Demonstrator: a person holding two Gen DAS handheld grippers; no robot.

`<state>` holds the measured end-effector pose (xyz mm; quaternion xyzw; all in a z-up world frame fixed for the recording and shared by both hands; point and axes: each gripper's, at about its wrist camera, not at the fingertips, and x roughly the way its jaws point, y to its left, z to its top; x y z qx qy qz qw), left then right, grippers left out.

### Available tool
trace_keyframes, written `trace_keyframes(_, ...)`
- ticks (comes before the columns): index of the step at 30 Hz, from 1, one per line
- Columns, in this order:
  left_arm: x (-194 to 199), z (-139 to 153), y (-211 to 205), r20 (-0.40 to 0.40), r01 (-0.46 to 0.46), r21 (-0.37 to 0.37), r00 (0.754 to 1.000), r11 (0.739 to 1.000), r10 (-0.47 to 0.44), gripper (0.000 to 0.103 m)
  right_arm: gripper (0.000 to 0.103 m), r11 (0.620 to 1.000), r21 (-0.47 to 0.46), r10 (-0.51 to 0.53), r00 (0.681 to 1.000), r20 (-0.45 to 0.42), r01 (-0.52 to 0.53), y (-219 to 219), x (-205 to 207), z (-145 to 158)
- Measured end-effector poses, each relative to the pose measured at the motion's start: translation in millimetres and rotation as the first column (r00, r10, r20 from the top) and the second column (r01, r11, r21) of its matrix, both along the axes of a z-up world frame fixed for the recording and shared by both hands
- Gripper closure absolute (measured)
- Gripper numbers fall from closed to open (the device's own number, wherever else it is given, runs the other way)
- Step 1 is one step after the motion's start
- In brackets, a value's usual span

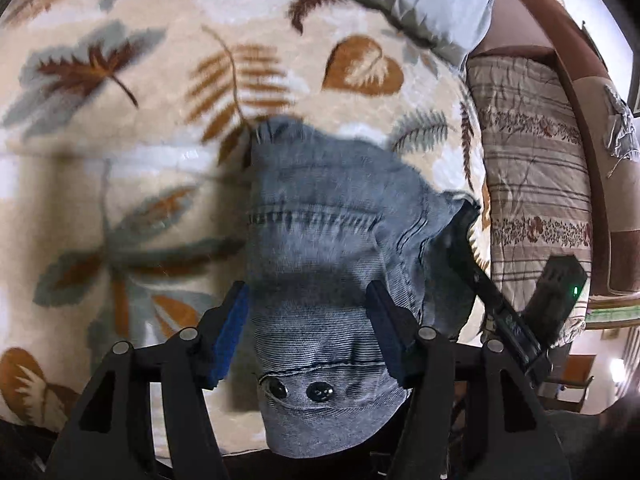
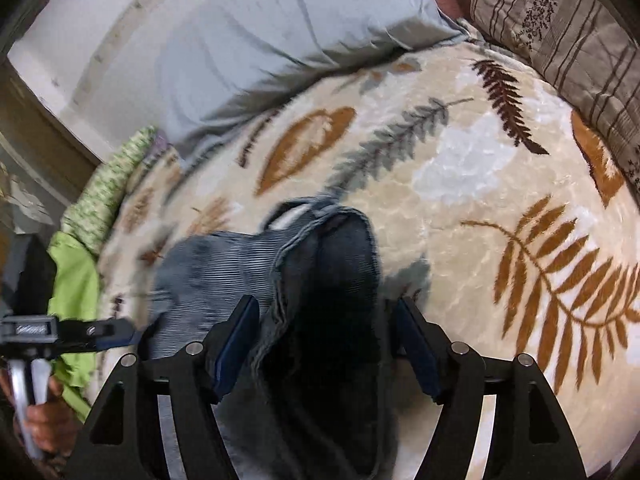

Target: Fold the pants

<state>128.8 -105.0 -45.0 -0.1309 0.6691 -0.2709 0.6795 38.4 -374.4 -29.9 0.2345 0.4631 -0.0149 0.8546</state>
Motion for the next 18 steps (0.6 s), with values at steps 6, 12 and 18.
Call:
trace_keyframes(6,-3.9,-3.4,-13.5,0.075,0.011,0.058,0.997,0.998,-0.016,0.044,0.091,0.994,0.055,0.092,0.996,-0.007,-0.091,-14.9,17.7,-16.2)
trace_keyframes(12,-7.4,-33.2,-18.9,0.073,-0.013,0.114,0.997,0.993,0.005,0.038,0.091,0.992,0.107,0.074,0.997,-0.029,-0.07,-25.3,18.9,-42.9)
trace_keyframes(18,-10.6,-30.6,-18.2,0.101,-0.025,0.124,0.995,0.992,0.012,0.034,0.091,0.989,0.13,0.071,0.997,-0.009,-0.069,-28.7,17.5,-49.5)
